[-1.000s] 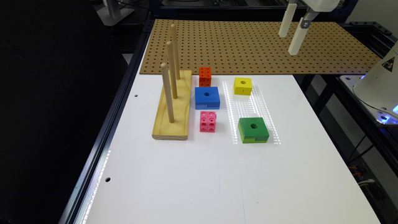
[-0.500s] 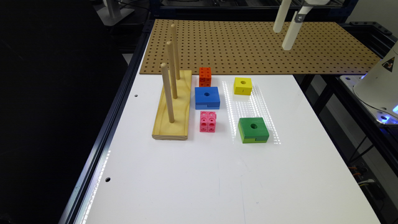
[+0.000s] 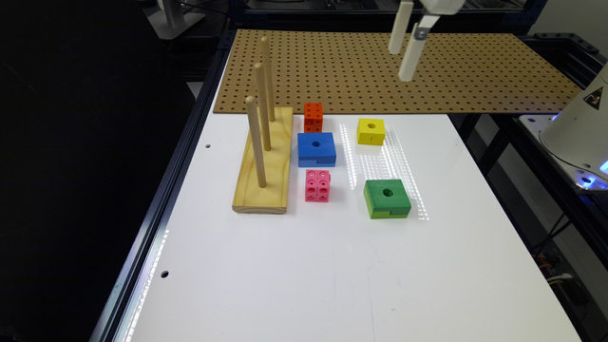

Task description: Pick up blue block.

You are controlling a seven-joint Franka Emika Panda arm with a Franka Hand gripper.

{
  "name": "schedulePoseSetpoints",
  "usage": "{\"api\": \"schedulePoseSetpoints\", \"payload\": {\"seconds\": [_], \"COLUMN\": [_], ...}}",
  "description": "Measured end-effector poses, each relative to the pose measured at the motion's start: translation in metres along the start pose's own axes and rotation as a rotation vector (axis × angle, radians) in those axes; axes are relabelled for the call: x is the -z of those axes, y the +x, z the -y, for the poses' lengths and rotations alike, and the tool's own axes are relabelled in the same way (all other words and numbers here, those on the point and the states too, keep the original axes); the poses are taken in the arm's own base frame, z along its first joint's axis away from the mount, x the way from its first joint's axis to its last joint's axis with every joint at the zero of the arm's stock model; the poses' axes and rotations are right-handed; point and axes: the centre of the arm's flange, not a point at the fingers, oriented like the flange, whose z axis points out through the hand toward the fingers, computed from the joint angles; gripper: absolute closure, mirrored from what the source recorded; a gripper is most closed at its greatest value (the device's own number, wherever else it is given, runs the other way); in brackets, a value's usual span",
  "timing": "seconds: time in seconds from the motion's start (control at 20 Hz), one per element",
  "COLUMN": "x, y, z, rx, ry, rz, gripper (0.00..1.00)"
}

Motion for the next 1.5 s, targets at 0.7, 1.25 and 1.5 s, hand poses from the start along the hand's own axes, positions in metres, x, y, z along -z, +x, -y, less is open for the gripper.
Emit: {"api": "schedulePoseSetpoints", "payload": {"seconds": [0.7, 1.25, 1.5], "x": [0.000, -0.002, -0.005], "y": [0.019, 0.033, 0.037], "z": [0.029, 0.051, 0.064], "rx": [0.010, 0.013, 0.014], "ry": [0.004, 0.009, 0.010], "rz": [-0.003, -0.005, -0.003], "gripper": [0.00, 0.00, 0.00]}}
